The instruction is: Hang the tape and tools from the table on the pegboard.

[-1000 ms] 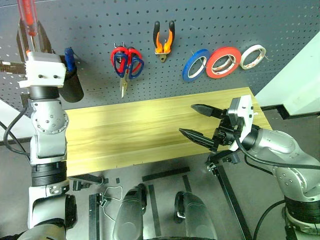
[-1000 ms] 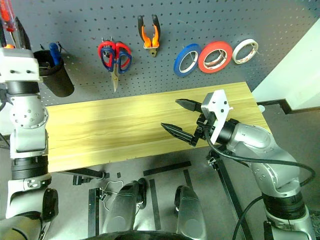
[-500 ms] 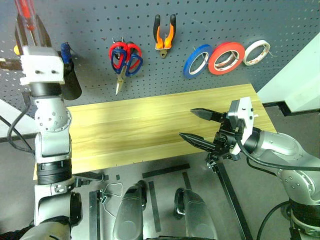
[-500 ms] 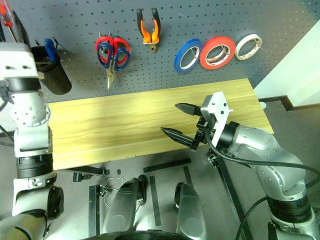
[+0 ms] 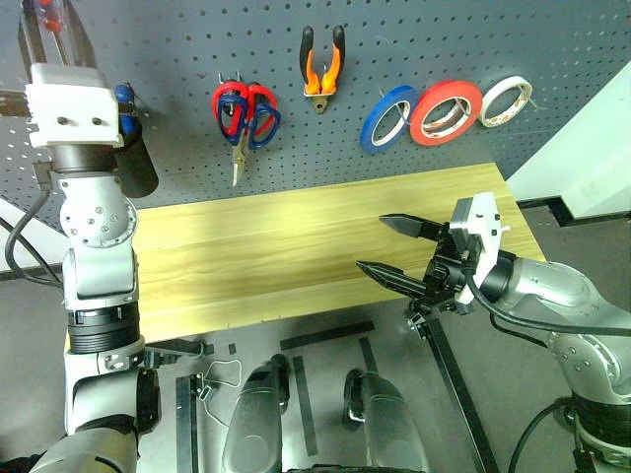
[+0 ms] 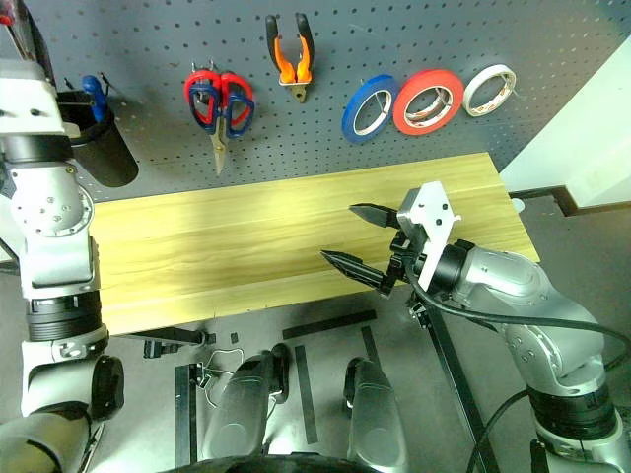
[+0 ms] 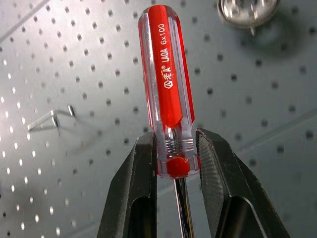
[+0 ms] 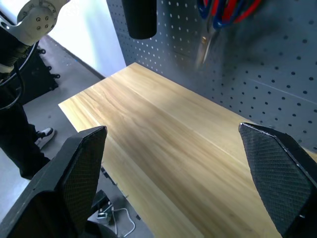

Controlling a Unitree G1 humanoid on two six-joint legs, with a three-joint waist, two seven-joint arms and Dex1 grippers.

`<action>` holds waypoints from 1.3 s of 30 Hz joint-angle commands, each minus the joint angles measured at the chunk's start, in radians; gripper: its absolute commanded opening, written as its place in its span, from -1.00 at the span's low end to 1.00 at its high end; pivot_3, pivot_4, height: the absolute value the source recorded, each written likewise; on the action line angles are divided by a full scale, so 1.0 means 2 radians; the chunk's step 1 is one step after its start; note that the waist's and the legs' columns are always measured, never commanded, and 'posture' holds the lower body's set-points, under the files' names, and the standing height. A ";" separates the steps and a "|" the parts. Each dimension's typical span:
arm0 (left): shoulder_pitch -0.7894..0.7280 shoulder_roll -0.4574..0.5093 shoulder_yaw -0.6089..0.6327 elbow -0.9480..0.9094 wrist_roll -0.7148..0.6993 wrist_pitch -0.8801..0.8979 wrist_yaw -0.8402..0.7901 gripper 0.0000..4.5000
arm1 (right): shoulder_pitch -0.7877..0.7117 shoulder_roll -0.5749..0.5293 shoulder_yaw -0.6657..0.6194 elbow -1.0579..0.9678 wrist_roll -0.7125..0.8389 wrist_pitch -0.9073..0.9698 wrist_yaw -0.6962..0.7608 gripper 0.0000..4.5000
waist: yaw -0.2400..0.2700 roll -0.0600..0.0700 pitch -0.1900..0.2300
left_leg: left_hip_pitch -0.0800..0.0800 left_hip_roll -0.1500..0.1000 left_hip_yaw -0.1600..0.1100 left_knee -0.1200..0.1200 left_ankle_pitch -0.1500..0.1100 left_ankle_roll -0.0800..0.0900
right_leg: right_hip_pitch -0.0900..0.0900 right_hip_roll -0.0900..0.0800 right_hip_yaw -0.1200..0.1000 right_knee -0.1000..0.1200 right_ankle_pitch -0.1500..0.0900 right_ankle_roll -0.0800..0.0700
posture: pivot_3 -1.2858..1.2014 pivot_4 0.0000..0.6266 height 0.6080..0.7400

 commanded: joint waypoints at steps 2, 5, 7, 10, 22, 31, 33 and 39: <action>0.005 0.003 0.011 -0.004 -0.003 -0.017 0.010 -0.65 | 0.002 -0.014 -0.026 -0.022 0.020 0.006 0.004 1.00 | 0.000 0.000 0.004 | 0.000 0.000 0.000 0.000 0.000 0.000 | 0.000 0.000 0.000 0.000 0.000 0.000 | -0.02 0.20 1.00; 0.007 0.000 0.009 -0.003 -0.003 -0.019 0.013 -0.65 | 0.003 -0.020 -0.031 -0.027 0.028 0.012 0.000 1.00 | -0.001 0.000 0.005 | 0.000 0.000 0.000 0.000 0.000 0.000 | 0.000 0.000 0.000 0.000 0.000 0.000 | -0.03 0.22 1.00; 0.010 -0.003 0.009 0.000 -0.003 -0.021 0.017 -0.65 | 0.004 -0.027 -0.039 -0.031 0.036 0.018 -0.001 1.00 | -0.003 0.001 0.006 | 0.000 0.000 0.000 -0.001 0.000 0.000 | 0.000 0.000 0.000 -0.001 0.000 0.000 | -0.05 0.23 1.00; 0.016 -0.007 0.008 0.000 -0.003 -0.020 0.022 -0.65 | 0.006 -0.037 -0.048 -0.034 0.043 0.027 -0.002 1.00 | -0.010 0.001 0.008 | 0.000 0.000 0.000 -0.001 0.000 0.000 | 0.000 0.000 0.000 -0.001 0.000 0.000 | -0.06 0.25 1.00; 0.037 -0.020 0.024 -0.024 0.000 -0.008 0.045 -0.07 | 0.002 -0.067 -0.060 -0.028 0.059 0.043 0.005 1.00 | -0.028 0.000 0.016 | 0.000 0.000 0.001 -0.002 0.000 0.000 | -0.001 -0.002 0.000 -0.001 0.000 0.000 | -0.10 0.27 1.00; 0.016 -0.020 0.023 -0.049 0.002 -0.004 0.057 0.99 | -0.004 -0.065 -0.048 -0.017 0.044 0.033 0.011 1.00 | -0.028 0.000 0.017 | 0.000 0.000 0.001 -0.002 0.000 0.000 | -0.001 -0.002 0.000 -0.001 0.000 0.000 | -0.08 0.19 1.00; 0.005 -0.019 0.014 -0.053 0.002 -0.006 0.050 0.99 | -0.002 -0.057 -0.037 -0.014 0.032 0.024 0.011 1.00 | -0.027 0.000 0.017 | 0.000 0.000 0.001 -0.002 0.000 0.000 | -0.001 -0.001 0.000 -0.001 0.000 0.000 | -0.07 0.12 1.00; -0.052 -0.040 -0.034 -0.070 -0.018 -0.010 0.017 0.99 | -0.028 -0.011 0.012 0.020 -0.027 -0.032 0.009 1.00 | -0.023 -0.002 0.014 | -0.001 -0.001 0.002 -0.002 0.000 0.000 | -0.001 -0.001 0.000 -0.001 0.000 0.000 | 0.02 -0.21 1.00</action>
